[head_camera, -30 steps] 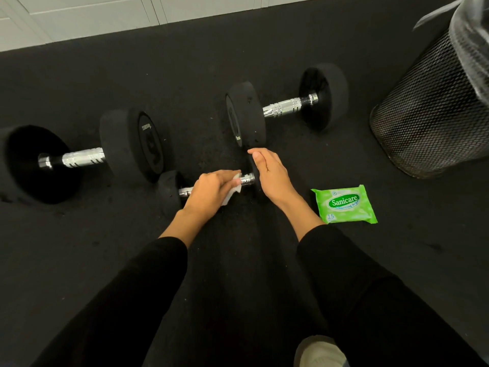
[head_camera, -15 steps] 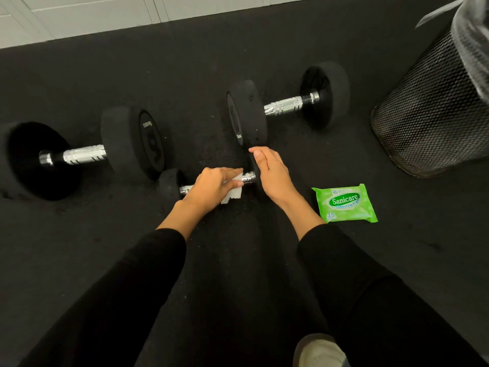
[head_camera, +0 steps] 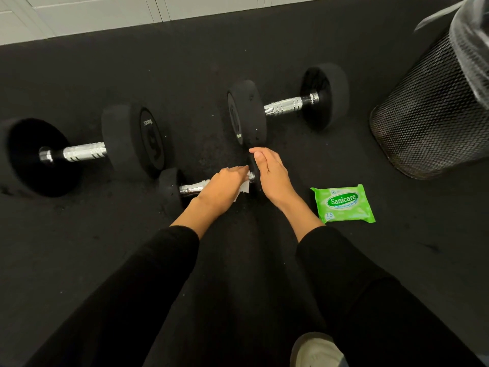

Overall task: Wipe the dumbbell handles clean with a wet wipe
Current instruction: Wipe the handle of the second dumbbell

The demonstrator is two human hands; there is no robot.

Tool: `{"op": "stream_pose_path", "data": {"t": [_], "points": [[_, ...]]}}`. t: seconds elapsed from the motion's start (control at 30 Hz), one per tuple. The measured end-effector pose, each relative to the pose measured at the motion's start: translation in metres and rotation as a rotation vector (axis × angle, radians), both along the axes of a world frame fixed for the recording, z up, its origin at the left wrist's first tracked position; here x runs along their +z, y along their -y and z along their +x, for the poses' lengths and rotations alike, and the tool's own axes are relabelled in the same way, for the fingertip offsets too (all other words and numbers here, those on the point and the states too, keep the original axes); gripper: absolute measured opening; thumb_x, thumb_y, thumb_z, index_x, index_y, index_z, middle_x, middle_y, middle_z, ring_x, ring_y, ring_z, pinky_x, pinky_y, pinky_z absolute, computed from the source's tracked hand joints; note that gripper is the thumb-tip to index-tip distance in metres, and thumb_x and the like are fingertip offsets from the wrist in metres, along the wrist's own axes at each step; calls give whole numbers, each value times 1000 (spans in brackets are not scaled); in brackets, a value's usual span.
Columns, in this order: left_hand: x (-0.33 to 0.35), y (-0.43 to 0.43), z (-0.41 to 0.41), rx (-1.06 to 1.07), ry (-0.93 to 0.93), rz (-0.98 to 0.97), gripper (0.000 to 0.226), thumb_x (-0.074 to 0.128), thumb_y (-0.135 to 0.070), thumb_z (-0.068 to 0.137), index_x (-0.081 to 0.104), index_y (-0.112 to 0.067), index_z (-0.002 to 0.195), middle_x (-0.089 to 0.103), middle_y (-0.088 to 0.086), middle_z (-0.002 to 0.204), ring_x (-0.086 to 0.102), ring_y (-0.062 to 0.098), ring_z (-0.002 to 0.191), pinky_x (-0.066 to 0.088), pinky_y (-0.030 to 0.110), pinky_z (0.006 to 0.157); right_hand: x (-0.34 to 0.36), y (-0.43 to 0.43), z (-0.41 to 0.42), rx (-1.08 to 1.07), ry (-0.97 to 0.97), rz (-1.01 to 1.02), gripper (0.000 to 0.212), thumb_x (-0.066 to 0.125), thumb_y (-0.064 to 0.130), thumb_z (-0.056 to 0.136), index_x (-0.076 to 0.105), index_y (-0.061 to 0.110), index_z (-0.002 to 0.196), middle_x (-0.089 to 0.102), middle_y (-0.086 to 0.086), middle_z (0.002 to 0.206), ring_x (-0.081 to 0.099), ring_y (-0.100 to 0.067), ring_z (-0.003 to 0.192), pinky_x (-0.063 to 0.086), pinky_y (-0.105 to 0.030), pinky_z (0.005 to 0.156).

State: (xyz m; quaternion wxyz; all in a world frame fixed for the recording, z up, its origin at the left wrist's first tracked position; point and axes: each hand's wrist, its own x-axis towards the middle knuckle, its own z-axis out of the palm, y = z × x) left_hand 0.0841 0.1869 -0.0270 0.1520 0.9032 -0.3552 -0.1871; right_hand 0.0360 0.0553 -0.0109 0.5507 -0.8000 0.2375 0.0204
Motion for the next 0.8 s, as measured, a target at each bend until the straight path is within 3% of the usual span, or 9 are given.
{"op": "stream_pose_path", "data": {"t": [0.13,0.23,0.3,0.37,0.47,0.53,0.67,0.73,0.8], "points": [[-2,-4,-22,-2,87,-53,66,49,4,93,21,-8,151,27,11,156,22,24,145,11,30,118,2,0,-1,11,10,-8,36,28,31,104,54,23,128,43,0,136,41,-2,109,32,-21,91],[-1,-8,-33,-40,140,-52,73,48,8,91,11,-9,152,12,9,160,7,20,149,-4,27,117,2,0,-1,5,15,-9,36,28,30,104,54,22,128,43,0,137,41,-2,108,32,-21,90],[1,-5,-28,-13,113,-54,71,49,6,92,15,-9,152,17,10,159,10,20,148,0,27,117,1,0,-1,7,12,-12,36,28,31,104,53,22,128,42,0,137,41,-2,108,32,-21,91],[3,2,-19,46,57,-57,62,51,1,94,26,-8,149,31,12,154,25,24,144,15,31,117,1,0,1,7,3,-12,37,27,31,104,53,23,129,42,0,137,41,-3,108,33,-22,92],[6,10,-12,128,31,-42,41,52,-4,95,47,-7,135,55,14,129,52,29,120,39,34,100,1,0,1,9,-1,-22,38,27,31,104,53,22,129,42,-1,137,41,-3,109,31,-21,92],[5,12,-19,134,65,-59,44,53,2,91,46,-4,134,54,15,130,50,31,123,34,34,104,2,0,0,13,5,-24,37,27,31,104,53,21,129,42,-1,137,41,-2,109,31,-20,91],[0,9,-58,150,174,-42,73,50,9,89,16,-6,151,16,11,159,11,22,148,1,29,120,3,1,-3,13,16,-15,36,28,30,104,53,22,129,43,0,136,42,-2,108,31,-20,90],[-5,4,-76,178,156,-84,71,48,8,91,16,-11,152,11,6,161,9,17,148,0,26,117,3,0,-3,3,22,5,35,29,30,104,54,22,128,43,1,136,42,-1,108,31,-20,89],[-8,-1,-87,278,92,-234,66,50,8,91,30,-16,150,22,3,158,18,11,146,10,24,118,3,-1,-3,-4,27,4,35,29,30,104,54,23,127,43,1,137,42,-2,108,32,-20,90]]}}
